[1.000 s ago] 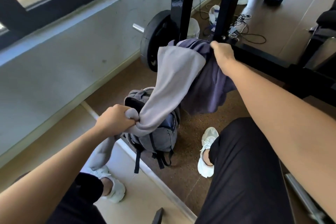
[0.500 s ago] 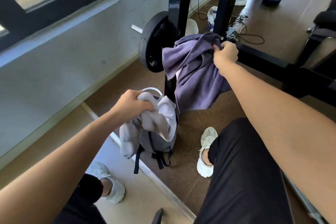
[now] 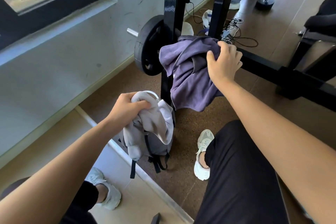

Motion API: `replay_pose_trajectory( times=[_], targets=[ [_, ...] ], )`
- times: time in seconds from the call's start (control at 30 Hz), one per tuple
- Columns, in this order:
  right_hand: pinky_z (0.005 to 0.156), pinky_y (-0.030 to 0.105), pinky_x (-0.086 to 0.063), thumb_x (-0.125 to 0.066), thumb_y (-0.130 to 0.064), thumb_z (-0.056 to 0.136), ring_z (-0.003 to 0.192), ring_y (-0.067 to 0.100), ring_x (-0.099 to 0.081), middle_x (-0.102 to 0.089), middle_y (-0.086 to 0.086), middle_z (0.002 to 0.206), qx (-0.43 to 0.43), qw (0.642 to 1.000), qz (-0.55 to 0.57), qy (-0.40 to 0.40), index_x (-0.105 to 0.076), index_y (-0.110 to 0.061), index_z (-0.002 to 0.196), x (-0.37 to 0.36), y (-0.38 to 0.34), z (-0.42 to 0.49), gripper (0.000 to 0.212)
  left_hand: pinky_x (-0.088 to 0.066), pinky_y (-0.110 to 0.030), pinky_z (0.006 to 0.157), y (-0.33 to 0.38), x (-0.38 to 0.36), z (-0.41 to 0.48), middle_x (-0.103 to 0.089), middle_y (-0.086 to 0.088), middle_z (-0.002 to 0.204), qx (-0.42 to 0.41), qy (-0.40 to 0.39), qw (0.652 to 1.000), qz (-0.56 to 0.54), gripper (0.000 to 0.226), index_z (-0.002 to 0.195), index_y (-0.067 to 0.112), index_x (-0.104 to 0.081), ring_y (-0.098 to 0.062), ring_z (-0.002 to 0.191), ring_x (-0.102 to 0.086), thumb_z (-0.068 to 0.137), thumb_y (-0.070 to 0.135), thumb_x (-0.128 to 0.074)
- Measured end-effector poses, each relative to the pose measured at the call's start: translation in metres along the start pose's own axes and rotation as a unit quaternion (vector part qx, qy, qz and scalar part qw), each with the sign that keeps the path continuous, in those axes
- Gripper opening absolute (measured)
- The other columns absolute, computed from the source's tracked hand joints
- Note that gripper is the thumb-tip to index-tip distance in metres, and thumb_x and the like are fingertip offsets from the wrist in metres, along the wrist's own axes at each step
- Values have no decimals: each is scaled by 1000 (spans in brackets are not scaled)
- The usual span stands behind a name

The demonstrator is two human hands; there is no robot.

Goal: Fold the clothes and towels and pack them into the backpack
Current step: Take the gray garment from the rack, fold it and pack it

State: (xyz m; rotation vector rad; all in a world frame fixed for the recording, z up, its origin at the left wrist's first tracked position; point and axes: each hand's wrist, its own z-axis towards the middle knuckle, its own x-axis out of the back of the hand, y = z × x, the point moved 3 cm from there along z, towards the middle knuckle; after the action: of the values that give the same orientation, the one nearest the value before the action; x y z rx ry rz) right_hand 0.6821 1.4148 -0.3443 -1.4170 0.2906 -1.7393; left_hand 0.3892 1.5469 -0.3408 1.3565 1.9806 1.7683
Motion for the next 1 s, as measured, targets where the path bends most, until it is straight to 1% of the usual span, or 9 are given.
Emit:
replay_pose_trajectory(
  times=[0.07, 0.17, 0.27, 0.37, 0.47, 0.53, 0.67, 0.8, 1.0],
  targets=[
    [95, 46, -37, -56, -39, 89, 121, 33, -45, -55, 3, 131, 88, 995, 19, 38, -59, -22, 127, 1, -9, -26, 42, -58, -37, 79, 1, 3, -2, -77, -7, 83, -3, 8, 999, -32, 9, 88, 14, -79, -12, 76, -71, 87, 9, -71],
    [98, 52, -37, -62, -43, 86, 131, 34, -41, -46, 5, 147, 177, 980, -87, -36, -50, -24, 140, -15, -10, -48, 58, -59, -38, 80, -2, 8, -5, -78, -13, 91, 1, 11, 998, -65, 7, 90, 12, -78, -19, 82, -72, 90, 12, -71],
    [105, 62, -32, -71, -47, 81, 144, 44, -27, -22, 10, 164, 200, 953, -203, -100, -22, -32, 157, -30, -1, -45, 92, -60, -40, 83, -8, 12, -9, -78, -16, 95, 5, 13, 998, -67, 8, 94, 13, -79, -20, 83, -74, 90, 13, -72],
    [107, 66, -30, -73, -49, 81, 143, 50, -25, -16, 14, 165, 193, 935, -265, -140, -7, -39, 158, -43, -5, -26, 102, -60, -41, 87, -17, 11, -11, -78, -15, 101, 12, 18, 998, -67, 13, 100, 13, -79, -25, 93, -76, 89, 12, -72],
    [98, 60, -40, -61, -60, 88, 127, 49, -44, -40, 18, 149, 129, 946, -252, -160, -26, -36, 152, -52, -10, -1, 77, -60, -38, 78, -21, 4, -9, -79, -12, 91, 24, 26, 997, -70, 7, 93, 12, -78, -23, 83, -75, 89, 12, -73],
    [96, 57, -41, -50, -66, 91, 119, 46, -52, -55, 17, 132, 45, 972, -175, -153, -47, -27, 135, -52, -10, 15, 59, -58, -32, 75, -21, -2, -7, -78, -6, 83, 23, 24, 997, -74, 5, 89, 13, -78, -14, 78, -72, 89, 12, -73],
    [103, 56, -41, -40, -60, 96, 120, 42, -55, -60, 13, 130, -100, 975, -72, -185, -61, -23, 124, -51, -3, 37, 51, -58, -34, 77, -16, -10, 2, -77, -5, 82, 24, 15, 996, -86, 6, 86, 17, -79, -12, 78, -73, 89, 14, -74],
    [102, 56, -41, -37, -68, 93, 126, 43, -50, -54, 14, 135, -17, 973, -130, -190, -54, -21, 130, -52, -6, 24, 62, -56, -29, 72, -16, -13, 6, -76, 2, 75, 27, 17, 995, -99, 7, 86, 15, -77, -8, 72, -71, 90, 12, -72],
    [92, 54, -43, -60, -65, 86, 120, 42, -48, -44, 16, 138, 126, 950, -247, -142, -31, -20, 148, -45, -1, -7, 82, -56, -31, 71, -23, -12, 5, -75, 0, 74, 46, 25, 993, -108, 5, 90, 11, -77, -10, 72, -71, 91, 13, -72]
  ],
)
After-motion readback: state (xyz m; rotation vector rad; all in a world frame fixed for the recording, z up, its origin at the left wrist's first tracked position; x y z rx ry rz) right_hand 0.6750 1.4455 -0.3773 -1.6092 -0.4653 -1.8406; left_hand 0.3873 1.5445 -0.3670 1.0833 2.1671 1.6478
